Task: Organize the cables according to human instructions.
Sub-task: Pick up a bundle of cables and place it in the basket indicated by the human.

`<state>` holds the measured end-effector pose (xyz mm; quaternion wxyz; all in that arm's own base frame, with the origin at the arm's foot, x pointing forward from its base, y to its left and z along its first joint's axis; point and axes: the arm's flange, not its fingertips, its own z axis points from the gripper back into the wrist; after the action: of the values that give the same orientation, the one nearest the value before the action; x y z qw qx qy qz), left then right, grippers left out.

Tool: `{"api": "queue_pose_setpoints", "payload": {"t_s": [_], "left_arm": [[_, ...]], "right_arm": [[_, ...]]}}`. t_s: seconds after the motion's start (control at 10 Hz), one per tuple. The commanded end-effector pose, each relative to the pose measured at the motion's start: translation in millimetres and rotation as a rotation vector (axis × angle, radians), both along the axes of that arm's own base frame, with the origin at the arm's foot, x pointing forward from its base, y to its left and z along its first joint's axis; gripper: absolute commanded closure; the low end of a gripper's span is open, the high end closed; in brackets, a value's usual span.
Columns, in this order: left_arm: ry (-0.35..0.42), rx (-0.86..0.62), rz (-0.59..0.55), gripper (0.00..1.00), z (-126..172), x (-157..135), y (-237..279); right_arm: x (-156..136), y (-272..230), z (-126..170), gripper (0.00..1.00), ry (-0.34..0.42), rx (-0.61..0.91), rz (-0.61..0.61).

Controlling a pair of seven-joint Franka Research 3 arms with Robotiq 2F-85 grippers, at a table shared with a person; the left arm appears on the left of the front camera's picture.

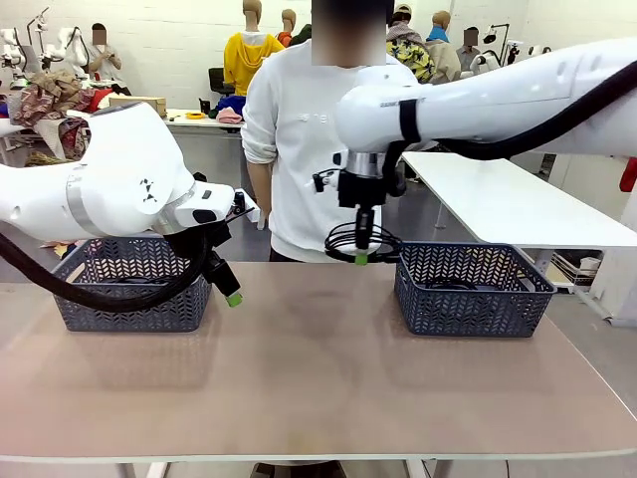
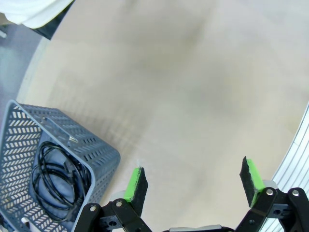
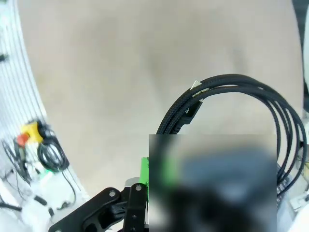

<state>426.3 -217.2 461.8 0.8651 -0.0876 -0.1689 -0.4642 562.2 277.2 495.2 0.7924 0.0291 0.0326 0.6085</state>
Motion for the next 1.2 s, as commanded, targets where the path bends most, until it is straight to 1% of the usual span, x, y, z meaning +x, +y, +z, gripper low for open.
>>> {"api": "queue_pose_setpoints", "payload": {"t_s": [0.0,0.2,0.4,0.6,0.8,1.1], "left_arm": [[-0.001,0.000,0.009,0.00,1,0,2],[-0.001,0.000,0.009,0.00,1,0,2],[-0.001,0.000,0.009,0.00,1,0,2],[-0.001,0.000,0.009,0.00,1,0,2],[-0.001,0.000,0.009,0.00,1,0,2],[-0.001,0.000,0.009,0.00,1,0,2]], "right_arm": [[-25,-50,0,1.00,-0.090,0.047,0.119],[-31,-90,0,1.00,-0.136,0.079,0.147],[-37,-129,-8,1.00,-0.161,0.107,0.154],[-31,-162,-20,1.00,-0.176,0.099,0.144],[-17,-194,-28,1.00,-0.162,0.123,0.099],[0,-224,-38,1.00,-0.134,0.129,0.080]]}}
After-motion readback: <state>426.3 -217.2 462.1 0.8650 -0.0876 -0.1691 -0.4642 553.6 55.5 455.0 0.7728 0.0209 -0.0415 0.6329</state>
